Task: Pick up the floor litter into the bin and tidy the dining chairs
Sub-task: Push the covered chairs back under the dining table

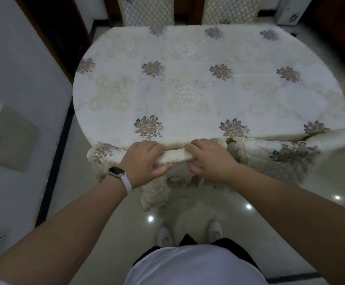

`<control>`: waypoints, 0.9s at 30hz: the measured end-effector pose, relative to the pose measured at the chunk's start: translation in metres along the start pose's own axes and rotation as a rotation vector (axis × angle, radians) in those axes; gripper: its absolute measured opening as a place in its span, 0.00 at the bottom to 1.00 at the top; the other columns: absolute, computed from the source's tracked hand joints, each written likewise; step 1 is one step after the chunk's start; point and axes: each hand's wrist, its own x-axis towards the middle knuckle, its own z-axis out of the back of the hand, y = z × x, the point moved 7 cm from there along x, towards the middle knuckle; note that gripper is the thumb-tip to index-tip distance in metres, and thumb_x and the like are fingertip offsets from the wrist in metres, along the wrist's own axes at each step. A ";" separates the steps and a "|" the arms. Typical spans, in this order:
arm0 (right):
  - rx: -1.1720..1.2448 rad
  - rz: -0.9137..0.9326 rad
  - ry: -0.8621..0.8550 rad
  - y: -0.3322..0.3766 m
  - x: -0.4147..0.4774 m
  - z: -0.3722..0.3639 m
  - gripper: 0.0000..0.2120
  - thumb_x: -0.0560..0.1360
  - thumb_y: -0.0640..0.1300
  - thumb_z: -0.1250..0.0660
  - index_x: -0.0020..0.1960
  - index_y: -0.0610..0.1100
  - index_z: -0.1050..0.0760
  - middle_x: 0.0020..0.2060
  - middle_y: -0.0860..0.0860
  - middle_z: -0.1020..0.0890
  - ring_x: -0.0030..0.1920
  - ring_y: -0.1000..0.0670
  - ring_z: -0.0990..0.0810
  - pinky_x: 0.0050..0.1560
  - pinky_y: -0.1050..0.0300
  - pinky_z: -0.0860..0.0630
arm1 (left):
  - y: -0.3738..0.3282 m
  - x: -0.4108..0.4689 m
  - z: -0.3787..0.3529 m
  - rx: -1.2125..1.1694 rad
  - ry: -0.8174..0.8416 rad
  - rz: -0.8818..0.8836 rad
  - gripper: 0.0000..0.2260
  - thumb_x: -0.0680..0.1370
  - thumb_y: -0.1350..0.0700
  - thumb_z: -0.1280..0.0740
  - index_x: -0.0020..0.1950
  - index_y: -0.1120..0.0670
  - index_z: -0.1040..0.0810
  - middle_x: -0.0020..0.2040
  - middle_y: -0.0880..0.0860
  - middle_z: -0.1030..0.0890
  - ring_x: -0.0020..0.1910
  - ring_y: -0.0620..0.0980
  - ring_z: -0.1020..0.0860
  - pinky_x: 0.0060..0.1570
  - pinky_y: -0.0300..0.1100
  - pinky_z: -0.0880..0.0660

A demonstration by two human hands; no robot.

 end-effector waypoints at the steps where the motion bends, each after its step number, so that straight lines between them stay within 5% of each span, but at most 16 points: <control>1: 0.010 -0.013 -0.011 -0.005 -0.007 0.005 0.21 0.72 0.52 0.35 0.61 0.43 0.27 0.52 0.45 0.21 0.51 0.43 0.22 0.49 0.48 0.25 | -0.010 0.008 -0.002 -0.020 -0.003 -0.012 0.20 0.75 0.40 0.34 0.53 0.56 0.20 0.48 0.52 0.18 0.46 0.54 0.21 0.46 0.47 0.26; 7: 0.006 -0.123 -0.051 -0.067 -0.061 0.029 0.23 0.73 0.54 0.35 0.63 0.42 0.25 0.58 0.45 0.21 0.57 0.42 0.22 0.56 0.46 0.24 | -0.068 0.050 -0.018 -0.119 -0.012 -0.019 0.17 0.78 0.46 0.36 0.56 0.58 0.20 0.51 0.54 0.18 0.49 0.53 0.22 0.48 0.49 0.24; 27: -0.011 -0.150 -0.175 -0.299 -0.228 0.077 0.23 0.71 0.59 0.36 0.55 0.43 0.21 0.52 0.46 0.20 0.51 0.44 0.21 0.51 0.51 0.26 | -0.277 0.186 -0.166 -0.068 0.225 0.111 0.23 0.75 0.44 0.34 0.65 0.55 0.24 0.61 0.54 0.21 0.59 0.55 0.22 0.55 0.52 0.22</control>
